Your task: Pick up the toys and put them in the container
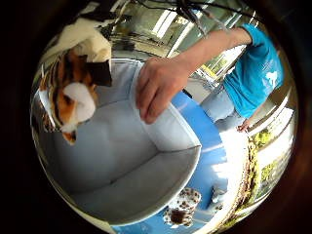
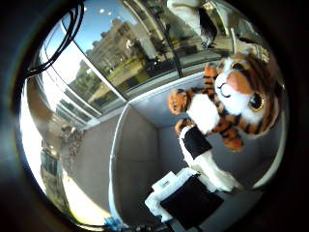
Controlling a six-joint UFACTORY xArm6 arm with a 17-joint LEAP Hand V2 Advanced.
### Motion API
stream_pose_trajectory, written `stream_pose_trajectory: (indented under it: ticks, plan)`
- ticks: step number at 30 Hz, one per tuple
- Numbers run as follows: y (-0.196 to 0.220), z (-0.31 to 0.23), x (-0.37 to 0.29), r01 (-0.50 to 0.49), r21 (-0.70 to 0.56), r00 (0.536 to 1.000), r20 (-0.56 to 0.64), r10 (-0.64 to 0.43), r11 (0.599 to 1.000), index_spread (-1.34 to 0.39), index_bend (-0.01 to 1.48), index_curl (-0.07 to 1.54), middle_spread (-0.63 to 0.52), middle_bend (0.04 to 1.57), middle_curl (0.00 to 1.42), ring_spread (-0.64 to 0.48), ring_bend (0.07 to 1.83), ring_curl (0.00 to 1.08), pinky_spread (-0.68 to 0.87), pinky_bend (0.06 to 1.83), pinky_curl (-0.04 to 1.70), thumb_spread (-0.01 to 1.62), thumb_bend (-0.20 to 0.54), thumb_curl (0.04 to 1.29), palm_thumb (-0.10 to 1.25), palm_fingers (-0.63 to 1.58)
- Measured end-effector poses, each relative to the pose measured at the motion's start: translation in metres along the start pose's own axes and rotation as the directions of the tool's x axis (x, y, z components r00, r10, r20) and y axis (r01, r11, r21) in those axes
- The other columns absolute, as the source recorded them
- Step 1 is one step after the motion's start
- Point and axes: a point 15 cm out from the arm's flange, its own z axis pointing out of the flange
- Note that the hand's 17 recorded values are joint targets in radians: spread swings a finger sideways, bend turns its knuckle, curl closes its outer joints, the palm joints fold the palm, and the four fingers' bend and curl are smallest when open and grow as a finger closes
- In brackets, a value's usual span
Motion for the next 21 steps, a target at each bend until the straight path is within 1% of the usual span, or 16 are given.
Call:
stream_pose_trajectory:
  ticks: [3, 6, 7, 9, 12, 14, 16, 21]
  plan:
    - [-0.009, -0.016, 0.004, 0.000, 0.020, 1.000, -0.006, 0.000, 1.000, -0.71, 0.10, 0.85, -0.02, 0.27, 0.47, 0.25, 0.70, 0.36, 0.46, 1.07, 0.61, 1.11, -0.041, 0.45, 0.55, -0.09]
    - [-0.024, -0.051, 0.013, 0.000, 0.051, 1.000, -0.016, 0.001, 0.999, -0.62, 0.11, 0.75, 0.00, 0.23, 0.44, 0.26, 0.65, 0.34, 0.48, 1.03, 0.58, 1.11, -0.037, 0.43, 0.53, -0.05]
    - [-0.023, -0.058, 0.015, 0.000, 0.042, 1.000, -0.016, 0.000, 0.999, -0.58, 0.12, 0.70, 0.00, 0.21, 0.43, 0.27, 0.63, 0.33, 0.50, 1.01, 0.56, 1.11, -0.038, 0.41, 0.52, -0.03]
    - [-0.019, -0.079, 0.020, 0.002, 0.012, 1.000, -0.009, -0.002, 1.000, -0.55, 0.13, 0.65, 0.01, 0.20, 0.42, 0.27, 0.62, 0.32, 0.51, 1.00, 0.55, 1.11, -0.036, 0.40, 0.51, -0.02]
    - [-0.011, -0.127, 0.034, -0.002, -0.035, 1.000, -0.004, 0.002, 0.999, -0.51, 0.15, 0.59, 0.01, 0.19, 0.41, 0.27, 0.60, 0.31, 0.52, 0.98, 0.52, 1.11, -0.038, 0.38, 0.50, 0.01]
    - [-0.001, -0.161, 0.050, -0.011, -0.065, 1.000, -0.009, 0.010, 0.998, -0.48, 0.15, 0.54, 0.01, 0.19, 0.39, 0.28, 0.59, 0.31, 0.53, 0.96, 0.50, 1.11, -0.035, 0.37, 0.49, 0.04]
    - [0.018, -0.195, 0.076, -0.037, -0.107, 0.999, -0.023, 0.035, 0.994, -0.47, 0.15, 0.51, 0.01, 0.19, 0.39, 0.28, 0.59, 0.31, 0.53, 0.95, 0.49, 1.11, -0.035, 0.36, 0.48, 0.06]
    - [0.084, -0.278, 0.152, -0.122, -0.210, 0.991, -0.075, 0.108, 0.970, -0.40, 0.15, 0.43, 0.02, 0.20, 0.38, 0.29, 0.60, 0.31, 0.55, 0.92, 0.45, 1.10, -0.033, 0.35, 0.47, 0.12]
